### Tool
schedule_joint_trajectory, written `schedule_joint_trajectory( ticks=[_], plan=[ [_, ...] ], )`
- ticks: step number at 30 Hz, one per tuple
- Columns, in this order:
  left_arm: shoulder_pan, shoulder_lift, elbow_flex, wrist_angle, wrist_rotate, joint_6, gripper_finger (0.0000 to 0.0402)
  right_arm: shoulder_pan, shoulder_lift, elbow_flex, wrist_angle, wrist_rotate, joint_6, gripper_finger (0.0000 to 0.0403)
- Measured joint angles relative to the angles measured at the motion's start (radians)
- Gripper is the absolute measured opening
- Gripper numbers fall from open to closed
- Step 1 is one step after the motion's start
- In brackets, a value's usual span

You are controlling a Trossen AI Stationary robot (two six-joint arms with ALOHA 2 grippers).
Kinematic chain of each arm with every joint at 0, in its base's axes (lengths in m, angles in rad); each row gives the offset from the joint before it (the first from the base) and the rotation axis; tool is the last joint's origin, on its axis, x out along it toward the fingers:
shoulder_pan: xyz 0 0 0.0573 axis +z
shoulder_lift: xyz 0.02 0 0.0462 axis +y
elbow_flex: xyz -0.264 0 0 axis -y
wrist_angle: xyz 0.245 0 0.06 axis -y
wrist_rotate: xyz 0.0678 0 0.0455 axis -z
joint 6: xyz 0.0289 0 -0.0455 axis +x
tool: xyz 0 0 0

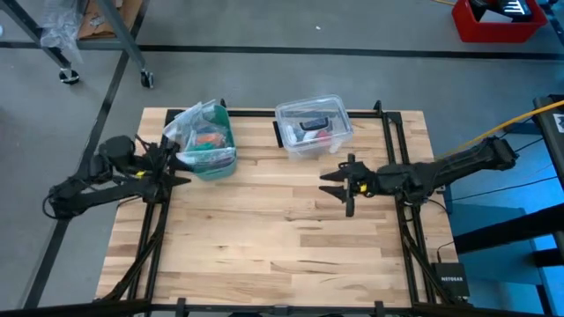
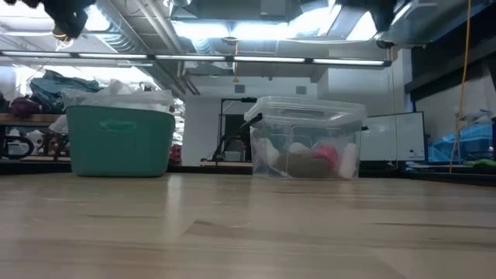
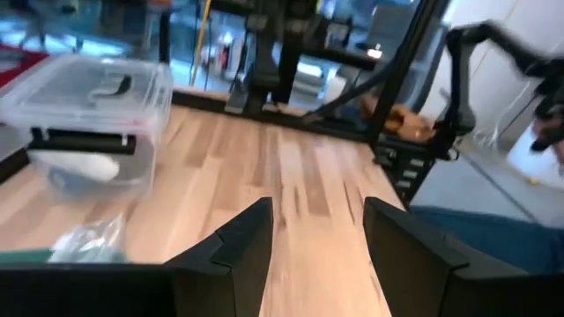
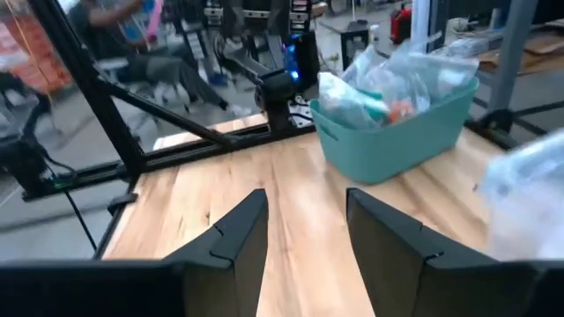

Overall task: Roll bandage
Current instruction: Return to Home Position

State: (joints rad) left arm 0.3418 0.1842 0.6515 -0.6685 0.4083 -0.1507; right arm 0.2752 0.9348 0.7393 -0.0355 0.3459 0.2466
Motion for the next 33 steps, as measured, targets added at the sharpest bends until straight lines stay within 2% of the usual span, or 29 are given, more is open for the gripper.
schedule_joint_trajectory(
  ticks=[4, 8, 13, 16, 19, 26, 33],
  plan=[
    [-0.016, -0.106, -0.171, 0.174, 0.003, -0.033, 0.0169, 0.0, -0.01, -0.244, 0.321, 0.002, 0.039, 0.0158],
    [-0.034, -0.153, -0.331, 0.355, 0.003, -0.079, 0.0169, 0.0, 0.0, -0.442, 0.677, 0.002, 0.047, 0.0158],
    [-0.063, -0.144, -0.504, 0.598, 0.003, -0.084, 0.0169, 0.0, -0.001, -0.588, 0.913, 0.003, 0.061, 0.0158],
    [-0.083, -0.14, -0.589, 0.756, 0.0, -0.074, 0.0169, 0.0, -0.001, -0.615, 0.926, 0.009, 0.06, 0.0158],
    [-0.097, -0.138, -0.643, 0.829, -0.006, -0.047, 0.0169, 0.0, -0.001, -0.62, 0.913, 0.031, 0.05, 0.0158],
    [-0.113, -0.135, -0.642, 0.815, -0.108, 0.063, 0.0169, -0.001, -0.001, -0.62, 0.897, 0.135, -0.039, 0.0158],
    [-0.113, -0.135, -0.642, 0.786, -0.128, 0.197, 0.0169, -0.001, -0.001, -0.62, 0.778, 0.148, -0.068, 0.0158]
  ],
)
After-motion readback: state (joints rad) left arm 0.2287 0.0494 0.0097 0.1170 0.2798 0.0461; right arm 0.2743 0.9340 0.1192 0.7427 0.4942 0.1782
